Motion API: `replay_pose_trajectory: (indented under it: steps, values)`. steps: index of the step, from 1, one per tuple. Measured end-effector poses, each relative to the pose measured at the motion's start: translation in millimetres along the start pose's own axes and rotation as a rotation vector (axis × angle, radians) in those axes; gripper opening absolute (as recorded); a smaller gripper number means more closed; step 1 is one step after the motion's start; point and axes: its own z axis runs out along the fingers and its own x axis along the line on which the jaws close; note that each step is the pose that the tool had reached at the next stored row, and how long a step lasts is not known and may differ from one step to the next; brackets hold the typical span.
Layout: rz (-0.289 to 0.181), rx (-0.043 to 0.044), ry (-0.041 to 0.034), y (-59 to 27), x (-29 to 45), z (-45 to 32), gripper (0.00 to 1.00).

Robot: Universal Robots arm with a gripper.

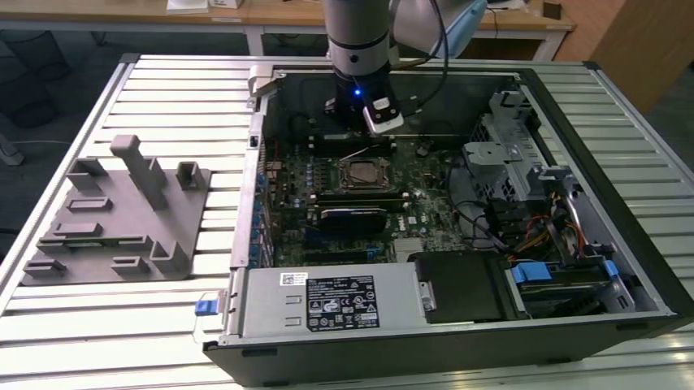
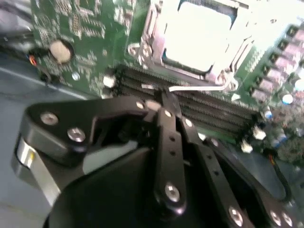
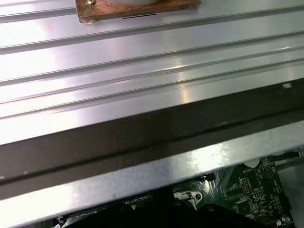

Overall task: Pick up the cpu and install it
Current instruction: 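Install the first cpu locking lever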

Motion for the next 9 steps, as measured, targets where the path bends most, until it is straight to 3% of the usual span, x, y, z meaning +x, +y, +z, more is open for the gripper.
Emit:
replay_pose_trajectory:
  steps: [4,9]
  values:
    - [0.000,0.0002,-0.0010,-0.5,0.0,-0.2,0.11]
    - [-0.002,-0.0025,-0.0114,-1.5,-0.2,0.5,0.11]
